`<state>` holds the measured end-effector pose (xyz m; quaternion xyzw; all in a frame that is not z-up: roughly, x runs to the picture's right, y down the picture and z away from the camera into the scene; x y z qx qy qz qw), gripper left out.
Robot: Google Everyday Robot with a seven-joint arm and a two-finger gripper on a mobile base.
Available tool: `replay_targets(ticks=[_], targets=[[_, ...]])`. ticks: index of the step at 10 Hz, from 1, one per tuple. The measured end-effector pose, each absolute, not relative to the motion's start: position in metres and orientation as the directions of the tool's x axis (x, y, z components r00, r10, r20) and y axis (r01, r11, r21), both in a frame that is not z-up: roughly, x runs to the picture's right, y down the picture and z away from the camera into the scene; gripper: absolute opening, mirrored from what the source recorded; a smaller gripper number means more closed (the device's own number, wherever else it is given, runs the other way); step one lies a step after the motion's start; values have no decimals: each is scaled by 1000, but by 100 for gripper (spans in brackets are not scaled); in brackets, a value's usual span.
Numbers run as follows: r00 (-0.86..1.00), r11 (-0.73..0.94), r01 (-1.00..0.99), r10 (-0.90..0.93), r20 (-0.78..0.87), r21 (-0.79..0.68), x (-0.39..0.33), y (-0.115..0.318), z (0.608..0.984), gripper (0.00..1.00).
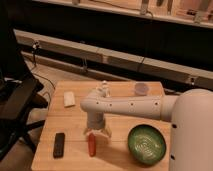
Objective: Drag the pepper across the table
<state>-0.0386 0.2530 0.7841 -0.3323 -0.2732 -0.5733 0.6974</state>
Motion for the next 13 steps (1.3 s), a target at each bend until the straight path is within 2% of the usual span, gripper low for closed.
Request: replay_targets(ticks=[5, 6, 9, 12, 13], targets=[[173, 124, 984, -577, 798, -125, -62, 283, 777, 80], [170, 122, 985, -570, 804, -122, -64, 289, 779, 75], [169, 124, 985, -570, 804, -119, -66, 296, 780, 43], [153, 109, 988, -588, 795, -109, -70, 298, 776, 18], [133, 108, 990, -575, 807, -86, -66, 299, 774, 14]])
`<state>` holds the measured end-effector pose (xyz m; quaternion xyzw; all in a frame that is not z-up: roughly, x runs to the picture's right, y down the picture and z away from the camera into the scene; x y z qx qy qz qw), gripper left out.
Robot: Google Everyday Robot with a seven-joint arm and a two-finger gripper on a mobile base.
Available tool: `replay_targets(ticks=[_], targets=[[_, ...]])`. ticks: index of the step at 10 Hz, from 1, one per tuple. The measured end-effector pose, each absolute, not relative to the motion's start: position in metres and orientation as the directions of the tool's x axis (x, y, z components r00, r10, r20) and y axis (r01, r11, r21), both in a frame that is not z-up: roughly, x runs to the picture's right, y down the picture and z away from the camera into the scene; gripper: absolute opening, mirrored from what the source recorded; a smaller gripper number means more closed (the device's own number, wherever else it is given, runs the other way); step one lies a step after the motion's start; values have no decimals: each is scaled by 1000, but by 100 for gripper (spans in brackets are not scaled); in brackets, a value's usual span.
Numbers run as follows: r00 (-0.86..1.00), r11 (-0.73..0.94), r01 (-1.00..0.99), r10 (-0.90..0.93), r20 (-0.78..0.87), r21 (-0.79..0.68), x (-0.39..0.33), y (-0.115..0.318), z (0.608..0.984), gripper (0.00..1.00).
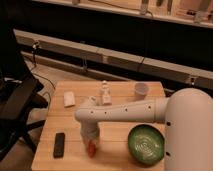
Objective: Drag the pepper across the table
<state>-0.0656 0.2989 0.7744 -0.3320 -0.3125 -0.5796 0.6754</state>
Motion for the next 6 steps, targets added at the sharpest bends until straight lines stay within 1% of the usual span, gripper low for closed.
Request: replay_targets(ticks=[1, 2, 4, 6], targets=[[129, 115, 990, -563, 817, -77, -58, 298, 774, 6], [140, 119, 989, -566, 812, -87, -56, 292, 778, 0], [145, 114, 989, -580, 802, -96, -56, 281, 784, 0], [143, 113, 989, -581, 801, -95, -54, 281, 783, 0]])
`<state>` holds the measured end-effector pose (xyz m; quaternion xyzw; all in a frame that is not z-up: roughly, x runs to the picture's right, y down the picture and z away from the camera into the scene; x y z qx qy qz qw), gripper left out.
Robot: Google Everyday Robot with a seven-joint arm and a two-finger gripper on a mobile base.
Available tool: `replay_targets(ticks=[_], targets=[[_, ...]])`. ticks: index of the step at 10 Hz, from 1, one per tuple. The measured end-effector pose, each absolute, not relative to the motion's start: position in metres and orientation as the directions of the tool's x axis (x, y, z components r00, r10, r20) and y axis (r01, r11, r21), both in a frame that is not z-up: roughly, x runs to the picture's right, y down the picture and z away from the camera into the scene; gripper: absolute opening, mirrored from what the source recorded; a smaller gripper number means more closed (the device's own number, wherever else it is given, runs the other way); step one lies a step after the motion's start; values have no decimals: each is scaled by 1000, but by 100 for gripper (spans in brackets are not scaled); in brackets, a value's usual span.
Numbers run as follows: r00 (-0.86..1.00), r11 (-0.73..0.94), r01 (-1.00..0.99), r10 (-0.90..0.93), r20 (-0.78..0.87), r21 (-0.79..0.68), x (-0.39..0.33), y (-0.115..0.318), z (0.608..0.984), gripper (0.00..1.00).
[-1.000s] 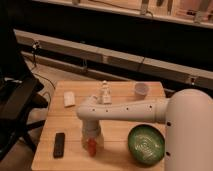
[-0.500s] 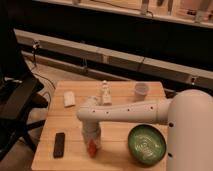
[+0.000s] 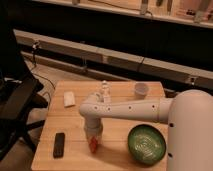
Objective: Drag the pepper across the table
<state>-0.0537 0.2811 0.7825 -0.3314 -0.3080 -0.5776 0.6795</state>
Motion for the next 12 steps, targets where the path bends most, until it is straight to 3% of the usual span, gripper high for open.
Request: replay_targets(ticks=[12], targets=[[157, 131, 986, -583, 797, -98, -28, 252, 794, 0]])
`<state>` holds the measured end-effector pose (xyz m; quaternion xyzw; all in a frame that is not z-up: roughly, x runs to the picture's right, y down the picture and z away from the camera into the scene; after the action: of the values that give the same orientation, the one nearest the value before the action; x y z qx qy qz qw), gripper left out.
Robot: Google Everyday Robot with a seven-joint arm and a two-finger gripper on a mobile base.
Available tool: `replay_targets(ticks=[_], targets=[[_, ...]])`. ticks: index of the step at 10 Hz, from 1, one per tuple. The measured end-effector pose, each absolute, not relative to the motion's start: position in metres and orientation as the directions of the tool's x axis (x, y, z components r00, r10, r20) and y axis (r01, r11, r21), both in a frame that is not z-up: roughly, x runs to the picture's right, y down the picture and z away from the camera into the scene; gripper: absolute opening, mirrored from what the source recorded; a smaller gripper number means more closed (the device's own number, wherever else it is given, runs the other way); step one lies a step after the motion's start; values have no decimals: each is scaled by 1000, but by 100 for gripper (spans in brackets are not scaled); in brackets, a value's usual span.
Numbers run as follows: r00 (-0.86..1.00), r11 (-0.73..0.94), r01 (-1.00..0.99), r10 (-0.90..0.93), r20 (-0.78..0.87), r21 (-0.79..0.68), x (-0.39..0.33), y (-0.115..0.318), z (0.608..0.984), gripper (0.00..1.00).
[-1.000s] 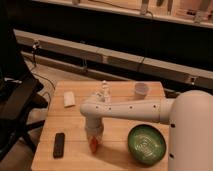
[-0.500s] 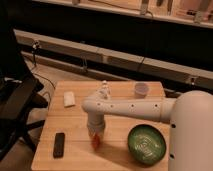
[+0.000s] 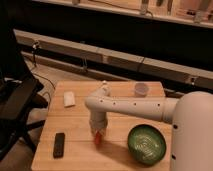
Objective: Drag the pepper across the table
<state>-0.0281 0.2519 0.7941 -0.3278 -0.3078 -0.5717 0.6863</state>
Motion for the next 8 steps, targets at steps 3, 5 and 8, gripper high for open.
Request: replay_targets(ticks=[3, 5, 8], targets=[[170, 146, 984, -582, 795, -104, -18, 248, 795, 0], [170, 150, 984, -581, 796, -101, -18, 245, 796, 0], [184, 164, 981, -578, 795, -108, -8, 243, 796, 0]])
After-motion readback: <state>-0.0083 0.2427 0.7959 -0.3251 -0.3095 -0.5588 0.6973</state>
